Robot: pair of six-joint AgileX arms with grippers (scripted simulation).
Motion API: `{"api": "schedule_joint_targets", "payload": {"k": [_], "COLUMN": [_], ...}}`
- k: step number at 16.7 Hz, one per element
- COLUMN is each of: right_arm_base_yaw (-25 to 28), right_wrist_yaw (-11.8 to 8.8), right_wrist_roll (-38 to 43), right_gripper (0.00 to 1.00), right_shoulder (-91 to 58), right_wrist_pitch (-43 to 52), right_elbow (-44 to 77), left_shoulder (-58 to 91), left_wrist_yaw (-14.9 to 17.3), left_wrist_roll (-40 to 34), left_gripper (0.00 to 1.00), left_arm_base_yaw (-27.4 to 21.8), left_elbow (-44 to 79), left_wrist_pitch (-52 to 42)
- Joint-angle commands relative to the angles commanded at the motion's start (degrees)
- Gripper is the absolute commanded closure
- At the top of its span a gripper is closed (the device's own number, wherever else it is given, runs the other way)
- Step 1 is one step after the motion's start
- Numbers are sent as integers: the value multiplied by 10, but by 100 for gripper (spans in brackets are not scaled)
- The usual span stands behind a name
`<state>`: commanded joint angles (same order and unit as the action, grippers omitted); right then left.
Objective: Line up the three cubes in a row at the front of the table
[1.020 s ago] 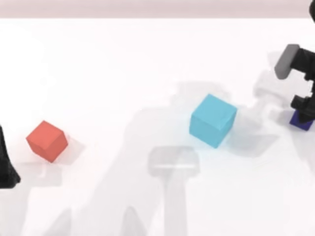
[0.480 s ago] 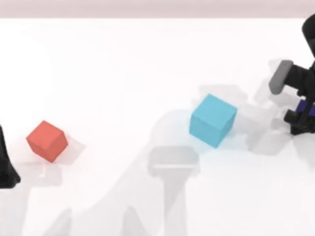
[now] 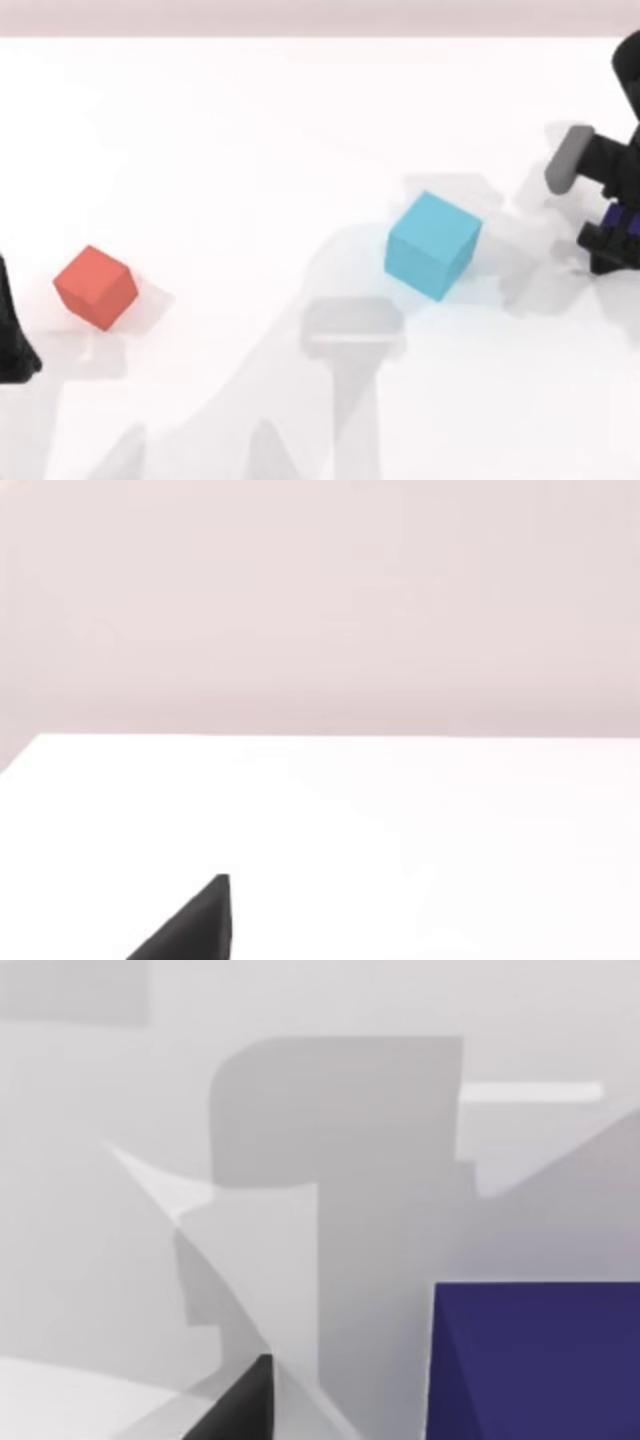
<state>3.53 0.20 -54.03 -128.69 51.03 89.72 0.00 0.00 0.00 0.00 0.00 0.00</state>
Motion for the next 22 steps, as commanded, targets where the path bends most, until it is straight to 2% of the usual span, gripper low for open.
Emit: {"api": "schedule_joint_targets", "payload": {"k": [5, 6, 13, 14, 17, 22], "right_arm_base_yaw": [0, 0, 0, 0, 1, 4], "right_wrist_yaw": [0, 0, 0, -6, -6, -7], "right_wrist_roll": [0, 0, 0, 10, 9, 8], "right_gripper": [98, 100, 100, 100, 100, 100], "right_shoulder": [0, 0, 0, 22, 29, 59], "right_wrist_pitch": [0, 0, 0, 18, 42, 143], "right_elbow": [0, 0, 0, 1, 20, 84], "left_shoulder": [0, 0, 0, 0, 0, 0], "left_wrist_yaw": [0, 0, 0, 0, 0, 0], "left_wrist_roll": [0, 0, 0, 0, 0, 0], "left_gripper": [0, 0, 0, 0, 0, 0], "left_arm_base_yaw": [0, 0, 0, 0, 0, 0], "left_elbow": [0, 0, 0, 0, 0, 0], "left_wrist_pitch": [0, 0, 0, 0, 0, 0]}}
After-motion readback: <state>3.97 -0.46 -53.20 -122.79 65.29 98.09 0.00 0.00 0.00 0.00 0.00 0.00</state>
